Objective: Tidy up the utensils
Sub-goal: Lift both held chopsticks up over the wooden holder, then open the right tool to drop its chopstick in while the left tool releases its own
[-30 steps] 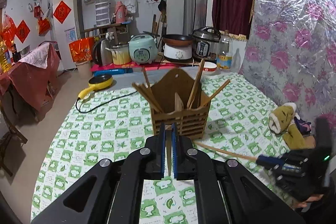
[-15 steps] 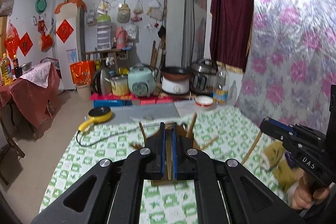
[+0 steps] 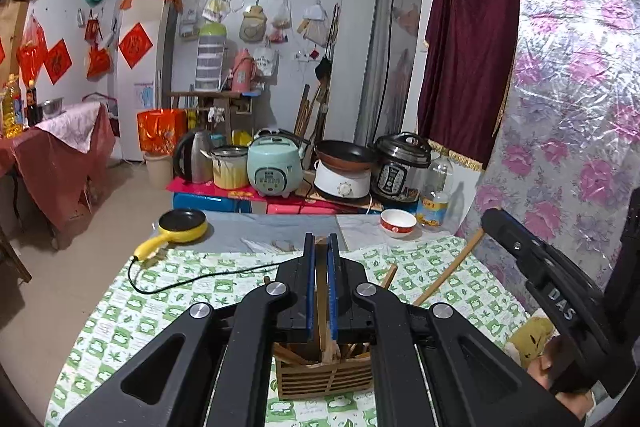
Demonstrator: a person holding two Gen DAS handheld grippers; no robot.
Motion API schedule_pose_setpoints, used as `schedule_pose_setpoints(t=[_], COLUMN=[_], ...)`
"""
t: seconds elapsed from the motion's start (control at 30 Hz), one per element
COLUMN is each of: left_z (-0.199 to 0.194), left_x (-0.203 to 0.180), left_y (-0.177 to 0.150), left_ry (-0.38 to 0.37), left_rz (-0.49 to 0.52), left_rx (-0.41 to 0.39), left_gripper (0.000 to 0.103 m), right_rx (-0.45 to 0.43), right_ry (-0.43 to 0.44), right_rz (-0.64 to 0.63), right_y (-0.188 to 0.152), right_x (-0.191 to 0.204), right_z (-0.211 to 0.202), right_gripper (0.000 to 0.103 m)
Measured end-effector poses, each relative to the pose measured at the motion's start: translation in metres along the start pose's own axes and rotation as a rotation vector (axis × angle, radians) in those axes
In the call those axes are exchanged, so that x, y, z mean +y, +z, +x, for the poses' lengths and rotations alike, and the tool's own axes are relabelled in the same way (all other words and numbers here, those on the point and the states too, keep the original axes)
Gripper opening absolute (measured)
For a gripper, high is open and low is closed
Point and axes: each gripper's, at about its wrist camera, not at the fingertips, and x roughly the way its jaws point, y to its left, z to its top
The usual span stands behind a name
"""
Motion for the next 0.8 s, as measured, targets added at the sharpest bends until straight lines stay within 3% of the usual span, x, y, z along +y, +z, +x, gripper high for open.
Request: schedule_pose_setpoints(t=[0.37, 0.63, 0.8], left_z=[0.031, 0.036, 0.058], left_x=[0.025, 0.016, 0.011], left_y=[-0.005, -0.01, -0.018], left_ry=[-0.004, -0.013, -0.018], left_rz=[-0.027, 0.0, 0.014], left_rx=[0.092, 0.114, 0.193], left_gripper=[0.006, 0.006, 0.006], right_rx=[0.179, 0.208, 0.235], right_ry=[0.055, 0.057, 0.05], right_rz=[0.048, 0.053, 0.031], right_y=[-0.025, -0.031, -0.037], right_x=[-0.016, -0.019, -0.017], right_z=[0.059, 0.065, 0.071], right_gripper=[0.006, 0.006, 0.01])
